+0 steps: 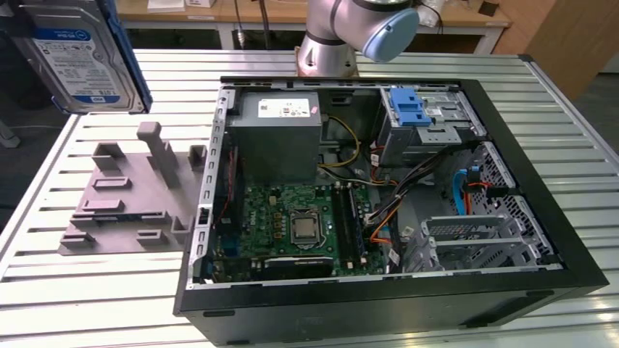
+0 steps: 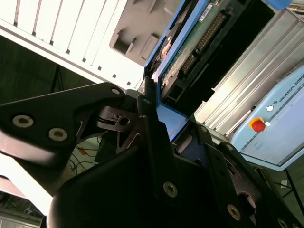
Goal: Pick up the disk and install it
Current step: 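Pick up the disk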
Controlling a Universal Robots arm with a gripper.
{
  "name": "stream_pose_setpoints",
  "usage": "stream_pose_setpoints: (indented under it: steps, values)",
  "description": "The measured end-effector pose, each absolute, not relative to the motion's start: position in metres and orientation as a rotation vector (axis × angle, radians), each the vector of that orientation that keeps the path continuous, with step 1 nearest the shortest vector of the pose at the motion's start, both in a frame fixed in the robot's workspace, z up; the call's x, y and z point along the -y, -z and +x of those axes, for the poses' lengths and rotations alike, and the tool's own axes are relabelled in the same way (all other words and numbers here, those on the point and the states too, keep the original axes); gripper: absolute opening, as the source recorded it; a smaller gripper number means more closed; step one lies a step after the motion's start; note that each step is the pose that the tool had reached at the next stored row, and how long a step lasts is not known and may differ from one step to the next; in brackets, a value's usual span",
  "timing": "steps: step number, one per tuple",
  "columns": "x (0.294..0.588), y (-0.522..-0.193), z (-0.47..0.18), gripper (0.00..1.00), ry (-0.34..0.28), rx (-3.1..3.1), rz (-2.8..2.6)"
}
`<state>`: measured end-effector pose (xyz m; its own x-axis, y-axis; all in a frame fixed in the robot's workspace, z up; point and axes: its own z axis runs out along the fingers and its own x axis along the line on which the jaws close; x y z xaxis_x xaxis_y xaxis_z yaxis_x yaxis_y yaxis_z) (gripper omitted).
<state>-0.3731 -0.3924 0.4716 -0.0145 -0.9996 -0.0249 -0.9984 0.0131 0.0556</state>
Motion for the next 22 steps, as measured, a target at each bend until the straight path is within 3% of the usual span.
stream_pose_setpoints:
  steps: [22]
  values:
    - [0.400, -0.472, -0.349, 0.36, 0.106, 2.213, 2.182]
